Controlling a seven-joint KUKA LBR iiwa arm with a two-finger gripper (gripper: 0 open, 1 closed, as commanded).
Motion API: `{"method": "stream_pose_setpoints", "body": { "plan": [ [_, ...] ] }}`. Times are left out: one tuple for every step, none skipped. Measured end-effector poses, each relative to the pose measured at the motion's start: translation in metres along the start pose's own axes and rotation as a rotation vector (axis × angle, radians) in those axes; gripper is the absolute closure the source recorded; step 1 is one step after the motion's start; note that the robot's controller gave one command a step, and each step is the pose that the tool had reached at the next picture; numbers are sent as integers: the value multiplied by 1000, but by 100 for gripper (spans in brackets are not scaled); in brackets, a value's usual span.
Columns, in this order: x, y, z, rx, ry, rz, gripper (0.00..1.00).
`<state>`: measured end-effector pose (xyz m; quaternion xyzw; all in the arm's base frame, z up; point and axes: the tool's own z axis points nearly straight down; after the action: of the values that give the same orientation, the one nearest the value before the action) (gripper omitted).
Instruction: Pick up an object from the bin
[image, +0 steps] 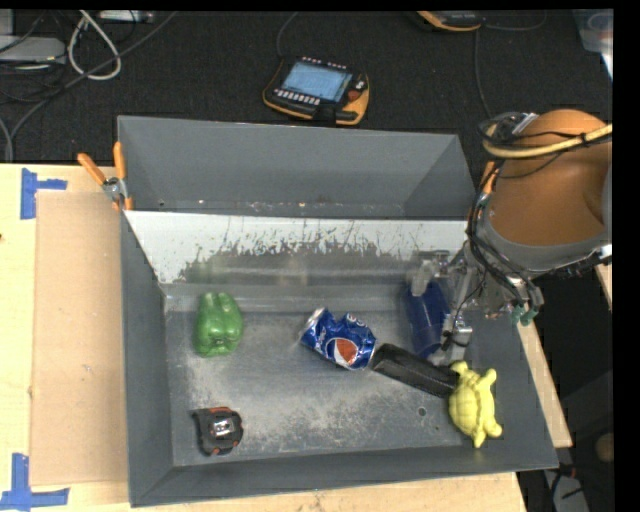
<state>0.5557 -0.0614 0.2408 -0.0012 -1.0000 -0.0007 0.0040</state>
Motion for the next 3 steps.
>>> {"method": "stream_pose_setpoints", "body": {
  "plan": [
    [-1, 1, -3, 1, -7, -3, 0],
    [-23, 57, 132, -1, -9, 46, 0],
    [-23, 90, 102, 2, -16, 60, 0]
  ]
}}
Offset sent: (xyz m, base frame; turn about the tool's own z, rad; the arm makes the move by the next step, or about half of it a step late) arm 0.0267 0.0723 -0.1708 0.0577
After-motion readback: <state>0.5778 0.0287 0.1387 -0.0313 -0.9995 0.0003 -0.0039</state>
